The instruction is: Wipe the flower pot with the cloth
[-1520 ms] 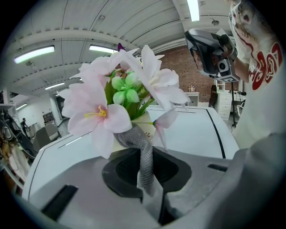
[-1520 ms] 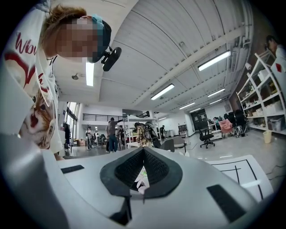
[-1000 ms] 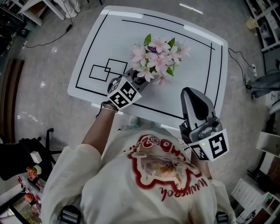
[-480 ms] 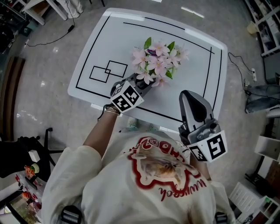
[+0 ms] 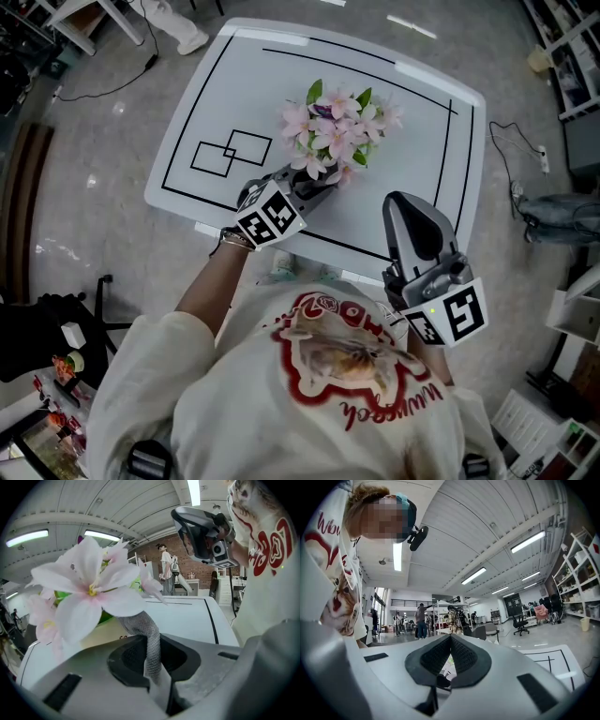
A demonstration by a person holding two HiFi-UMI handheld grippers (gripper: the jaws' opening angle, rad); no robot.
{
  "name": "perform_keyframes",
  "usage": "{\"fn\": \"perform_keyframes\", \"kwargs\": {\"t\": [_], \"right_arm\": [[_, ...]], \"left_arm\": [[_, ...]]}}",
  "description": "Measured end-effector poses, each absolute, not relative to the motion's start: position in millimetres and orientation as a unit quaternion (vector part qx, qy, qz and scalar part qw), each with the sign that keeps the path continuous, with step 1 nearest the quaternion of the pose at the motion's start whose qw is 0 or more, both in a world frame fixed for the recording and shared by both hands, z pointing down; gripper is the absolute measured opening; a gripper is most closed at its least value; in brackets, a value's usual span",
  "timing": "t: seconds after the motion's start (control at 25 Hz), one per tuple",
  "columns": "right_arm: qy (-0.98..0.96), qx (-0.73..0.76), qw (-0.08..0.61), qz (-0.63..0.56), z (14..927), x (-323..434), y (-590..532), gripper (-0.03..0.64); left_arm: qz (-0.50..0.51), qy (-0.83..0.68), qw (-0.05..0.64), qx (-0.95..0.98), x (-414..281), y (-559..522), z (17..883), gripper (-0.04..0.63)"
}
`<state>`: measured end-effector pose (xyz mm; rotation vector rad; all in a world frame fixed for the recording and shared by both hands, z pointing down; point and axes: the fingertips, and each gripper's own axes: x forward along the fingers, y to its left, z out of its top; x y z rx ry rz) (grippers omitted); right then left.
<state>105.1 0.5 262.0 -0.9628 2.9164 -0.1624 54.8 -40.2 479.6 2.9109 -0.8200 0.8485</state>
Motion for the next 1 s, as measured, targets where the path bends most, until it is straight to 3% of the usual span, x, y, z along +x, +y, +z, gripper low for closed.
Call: {"fn": "perform_keyframes", "kwargs": {"t": [0.72,1.0], "right_arm": [[0.95,-0.309,0.033,-0.038,255.9,87.8,0.8,0.0],[0.946,-0.322,0.03,-0.023,249.0,80.2,0.8,0.0]], "left_arm": [[0.151,-0.236,-0.009,0.96,58.0,26.5,400.6,0.057],[0.094,-0.255,-0.068,0.96,50.1,18.7,331.5,0.057]]}}
